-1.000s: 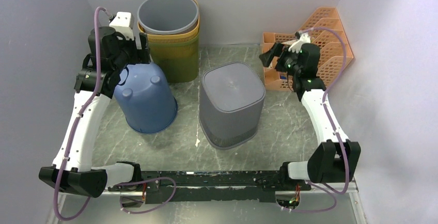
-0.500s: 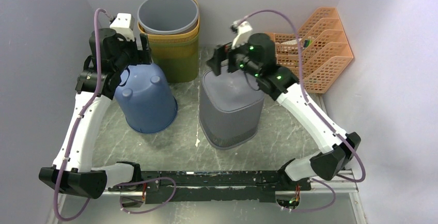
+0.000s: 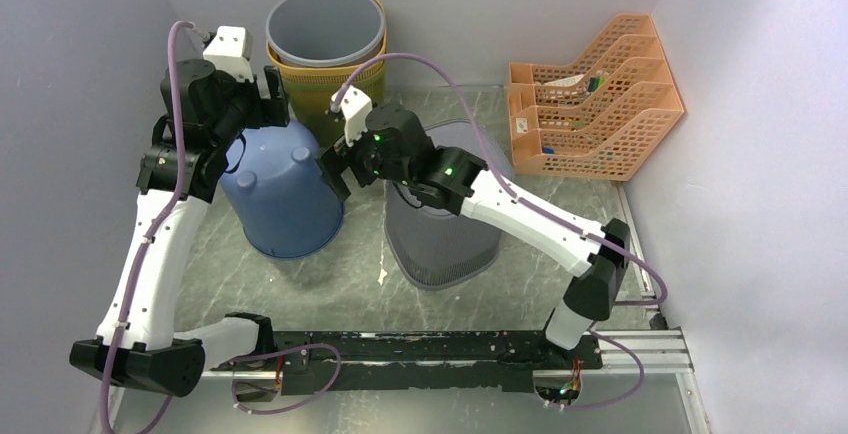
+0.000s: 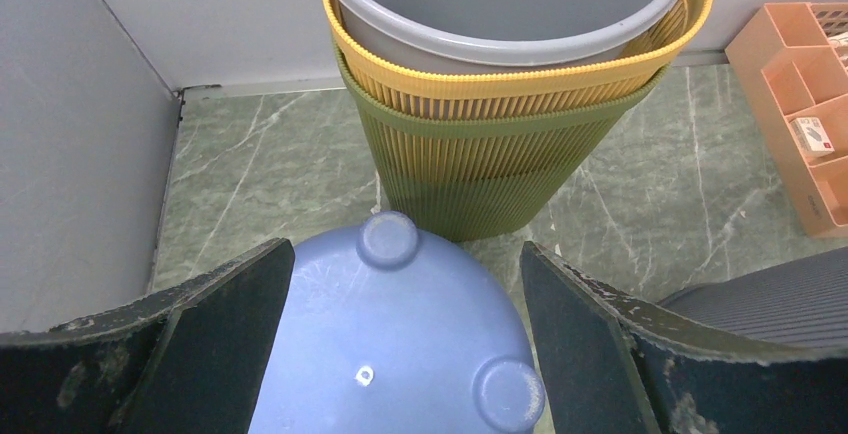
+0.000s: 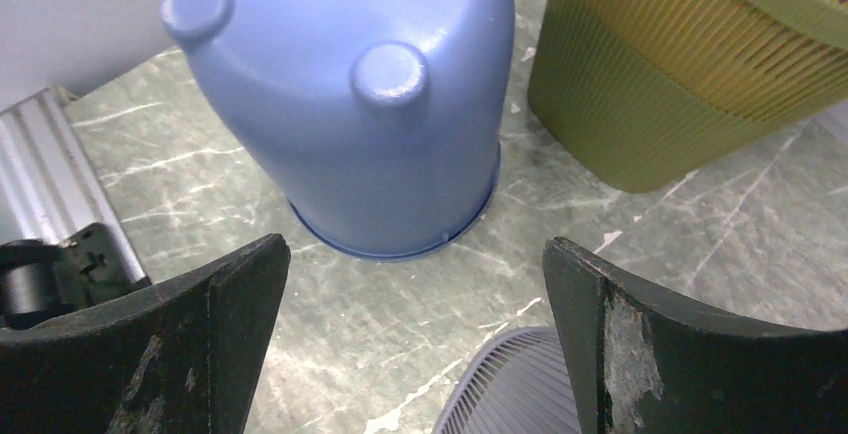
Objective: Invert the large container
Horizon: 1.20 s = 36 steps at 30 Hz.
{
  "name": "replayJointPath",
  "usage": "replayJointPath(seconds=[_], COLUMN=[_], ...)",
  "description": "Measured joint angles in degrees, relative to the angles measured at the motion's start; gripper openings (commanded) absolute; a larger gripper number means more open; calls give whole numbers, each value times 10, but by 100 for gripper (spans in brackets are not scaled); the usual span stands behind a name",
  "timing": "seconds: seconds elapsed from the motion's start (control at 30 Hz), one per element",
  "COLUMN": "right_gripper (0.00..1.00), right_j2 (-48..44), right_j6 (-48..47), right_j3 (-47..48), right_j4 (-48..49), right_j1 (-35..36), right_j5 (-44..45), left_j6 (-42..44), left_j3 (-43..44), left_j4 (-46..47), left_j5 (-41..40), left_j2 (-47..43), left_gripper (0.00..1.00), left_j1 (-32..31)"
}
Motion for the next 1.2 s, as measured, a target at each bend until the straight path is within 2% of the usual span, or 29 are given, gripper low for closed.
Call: replayJointPath(seconds=[0.13,0.37,0.67,0.87,1.03,1.2], right_gripper=[100,100,100,100,100,100], right_j2=[13,15,47,13,-39,-100], right_j6=[2,5,-26,-39,-26,-8], right_j3=[-10,-99,-116,-159,-203,-254], right_j4=[15,161,257,261,222,186], right_j1=[4,5,7,4,-4,-44], right_j5=[43,150,305,393,449,478], left_j6=[0,0,3,6,6,5], left_j3=[0,0,-7,-19,-23,-26], left_j4=[0,0,0,0,1,5], left_j5=[0,0,-2,-2,-2,0], left_j2=[-6,-7,-10,-10,-10,-11], left_gripper=[95,95,95,95,95,95], left_j1=[0,0,0,0,0,0])
